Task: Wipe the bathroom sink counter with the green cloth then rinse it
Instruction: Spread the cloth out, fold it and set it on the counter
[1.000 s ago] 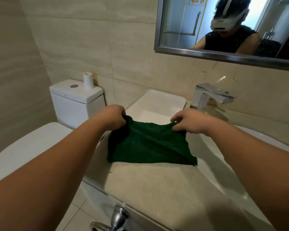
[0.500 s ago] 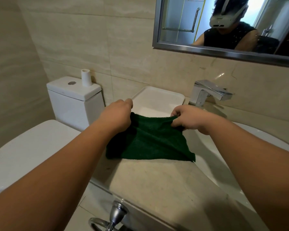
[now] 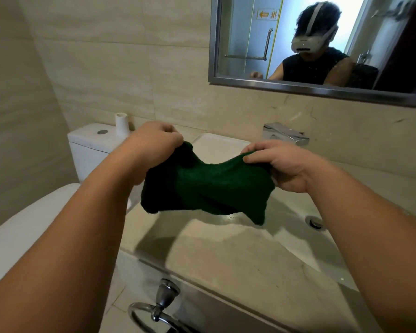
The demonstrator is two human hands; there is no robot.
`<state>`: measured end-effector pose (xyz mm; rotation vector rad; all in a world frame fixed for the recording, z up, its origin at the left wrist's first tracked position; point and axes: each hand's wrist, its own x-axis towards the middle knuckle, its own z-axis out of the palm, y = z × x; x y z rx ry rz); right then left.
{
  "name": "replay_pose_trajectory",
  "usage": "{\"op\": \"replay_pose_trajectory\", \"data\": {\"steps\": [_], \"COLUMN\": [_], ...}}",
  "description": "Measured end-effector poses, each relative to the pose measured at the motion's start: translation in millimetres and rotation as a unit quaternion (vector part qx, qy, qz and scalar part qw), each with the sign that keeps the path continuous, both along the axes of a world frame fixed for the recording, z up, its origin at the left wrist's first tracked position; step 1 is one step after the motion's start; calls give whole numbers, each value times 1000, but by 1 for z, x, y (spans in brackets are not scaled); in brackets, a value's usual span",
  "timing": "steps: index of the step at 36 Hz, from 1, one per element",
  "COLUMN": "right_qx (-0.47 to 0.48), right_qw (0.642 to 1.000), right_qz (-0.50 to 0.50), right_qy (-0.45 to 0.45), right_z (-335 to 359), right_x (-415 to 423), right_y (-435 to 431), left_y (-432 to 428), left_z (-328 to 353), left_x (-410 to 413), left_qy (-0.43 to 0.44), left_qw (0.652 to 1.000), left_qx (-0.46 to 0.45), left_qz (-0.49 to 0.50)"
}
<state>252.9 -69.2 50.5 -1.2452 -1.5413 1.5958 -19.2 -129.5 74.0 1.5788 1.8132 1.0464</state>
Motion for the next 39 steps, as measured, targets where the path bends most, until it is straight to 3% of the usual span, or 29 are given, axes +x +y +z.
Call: {"op": "replay_pose_trajectory", "data": {"steps": [3, 5, 7, 9, 11, 13, 17, 21, 26, 30, 39], "right_qx": [-34, -41, -32, 2, 50, 78, 68, 42, 8, -8, -46], "right_qw": [995, 993, 998, 995, 972, 954, 959, 951, 951, 959, 983], "right_qz": [58, 78, 61, 27, 1, -16, -50, -53, -35, -62, -86], "right_qy": [72, 73, 14, -95, -230, -290, -269, -302, -306, -276, -157], "right_z": [10, 9, 0, -14, -29, -40, -56, -64, -72, -74, -67], "right_x": [12, 15, 12, 7, 2, -2, -2, 2, 5, 9, 14], "right_y": [-5, -4, 0, 4, 5, 4, 7, 12, 9, 8, 8], "left_y": [-8, -6, 2, 13, 21, 20, 6, -22, -39, -40, -39], "left_z": [10, 7, -8, -35, -66, -89, -103, -93, -92, -106, -114], "left_x": [-16, -25, -29, -30, -29, -26, -4, 41, 92, 114, 132], "left_qy": [-20, -29, -14, 56, 122, 175, 286, 255, 317, 392, 404], "left_qw": [998, 996, 996, 993, 986, 978, 957, 959, 916, 883, 882], "left_qx": [-47, -66, -85, -102, -111, -111, -32, 14, 17, 32, 95], "left_qz": [-33, -45, -34, -15, 8, 23, 23, -119, -247, -254, -222]}}
